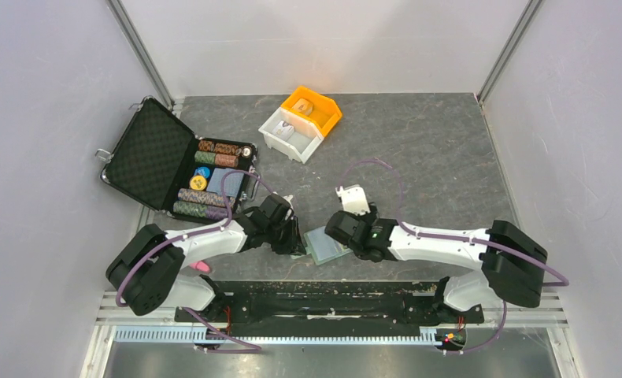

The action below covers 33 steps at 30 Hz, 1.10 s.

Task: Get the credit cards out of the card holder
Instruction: Remove the credit card from the card holder.

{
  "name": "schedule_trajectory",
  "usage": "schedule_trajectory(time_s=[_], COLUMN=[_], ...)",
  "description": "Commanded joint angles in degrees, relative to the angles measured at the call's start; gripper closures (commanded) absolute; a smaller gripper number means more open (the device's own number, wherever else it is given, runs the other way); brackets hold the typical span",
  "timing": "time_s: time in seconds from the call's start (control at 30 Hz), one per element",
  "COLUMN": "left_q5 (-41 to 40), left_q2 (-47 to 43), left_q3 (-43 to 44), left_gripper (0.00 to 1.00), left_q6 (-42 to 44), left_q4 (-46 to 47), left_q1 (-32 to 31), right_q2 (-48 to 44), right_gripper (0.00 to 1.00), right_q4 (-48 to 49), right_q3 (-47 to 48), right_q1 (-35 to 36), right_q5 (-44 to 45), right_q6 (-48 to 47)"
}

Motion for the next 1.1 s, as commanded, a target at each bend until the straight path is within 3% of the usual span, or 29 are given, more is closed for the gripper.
schedule_trajectory(time_s=[0.0, 0.17, 0.43, 0.6, 0.73, 1.07], left_q5=[-3.67, -5.18, -5.34, -2.04, 1.50, 9.88], left_q2=[0.55, 1.38, 2.80, 0.65, 0.31, 3.32], left_q3=[1.40, 3.58, 11.51, 14.71, 13.73, 8.40], left_gripper=[0.72, 0.72, 0.71, 0.60, 0.55, 0.55], left_q6=[1.39, 1.99, 2.69, 1.04, -1.14, -5.81], left_q4=[-4.32, -6.05, -10.55, -10.29, -5.59, 10.93], left_q1=[0.25, 0.53, 1.37, 1.28, 1.22, 1.20], right_q2=[-4.42, -9.45, -13.15, -13.93, -14.33, -9.80], right_gripper=[0.34, 0.36, 0.49, 0.57, 0.61, 0.69], right_q4=[2.40, 7.52, 20.31, 24.30, 27.84, 35.74], right_q3=[-4.48, -7.45, -13.93, -16.37, -18.71, -21.49], right_q1=[-3.85, -6.93, -13.75, -16.33, -19.52, -25.06], right_q5=[-1.05, -6.49, -26.34, -33.95, -40.56, -50.60], right_q6=[-1.23, -5.03, -9.91, -10.58, -9.87, -8.84])
